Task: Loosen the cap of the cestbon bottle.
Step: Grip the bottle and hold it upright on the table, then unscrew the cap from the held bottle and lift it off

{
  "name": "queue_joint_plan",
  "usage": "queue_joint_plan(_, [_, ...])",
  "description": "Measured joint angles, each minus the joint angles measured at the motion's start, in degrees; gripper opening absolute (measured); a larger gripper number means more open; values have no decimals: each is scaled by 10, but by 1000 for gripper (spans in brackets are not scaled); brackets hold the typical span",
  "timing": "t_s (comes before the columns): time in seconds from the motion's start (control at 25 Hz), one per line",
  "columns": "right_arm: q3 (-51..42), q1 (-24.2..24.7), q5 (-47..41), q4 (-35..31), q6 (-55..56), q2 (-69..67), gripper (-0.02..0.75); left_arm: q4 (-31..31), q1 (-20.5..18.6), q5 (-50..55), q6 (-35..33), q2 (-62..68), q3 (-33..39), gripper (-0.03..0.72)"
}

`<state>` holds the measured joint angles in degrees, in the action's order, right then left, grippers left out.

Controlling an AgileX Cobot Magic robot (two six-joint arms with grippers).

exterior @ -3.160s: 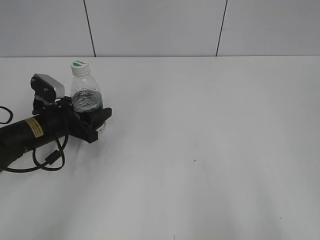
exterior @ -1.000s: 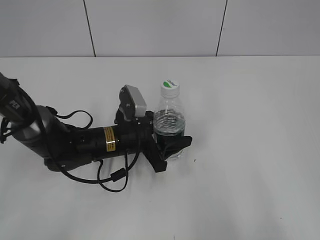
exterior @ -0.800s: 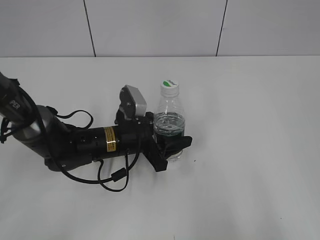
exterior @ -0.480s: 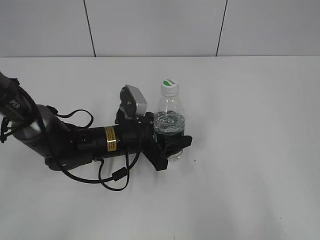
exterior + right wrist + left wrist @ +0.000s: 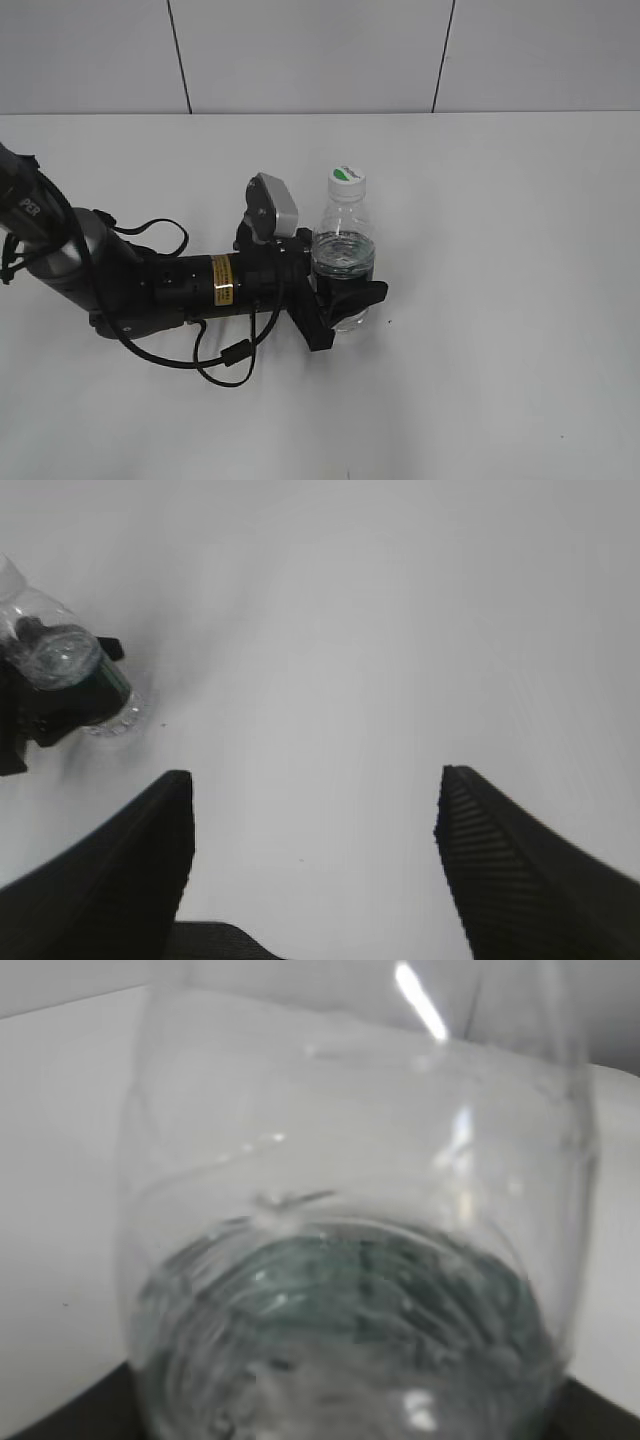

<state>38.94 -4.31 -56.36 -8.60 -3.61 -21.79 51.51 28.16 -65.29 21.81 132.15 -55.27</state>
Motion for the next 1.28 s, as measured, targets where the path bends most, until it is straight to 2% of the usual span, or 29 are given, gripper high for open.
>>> queue_joint_plan(0.2, [35,0,30,-83,-69,-91,573,10,0,-1,0,0,-1,406])
queue_joint_plan(0.4, [111,0,6,-141,-105,-224,573,13,0,-3,0,0,-1,406])
queue_joint_plan(0.6, [234,0,-113,-147,-102,-404,573,15,0,-6,0,0,-1,406])
queue_joint_plan(0.8, [353,0,-126,-153,-47,-529,573,17,0,-6,0,0,-1,406])
queue_joint_plan(1.04, [403,-3,-130,-151,3,-589,573,17,0,-6,0,0,-1,406])
queue_joint_plan(1.16, [421,-29,-131,-122,36,-620,573,17,0,-6,0,0,-1,406])
queue_joint_plan(1.28, [442,-90,-133,-90,61,-659,573,17,0,-6,0,0,-1,406])
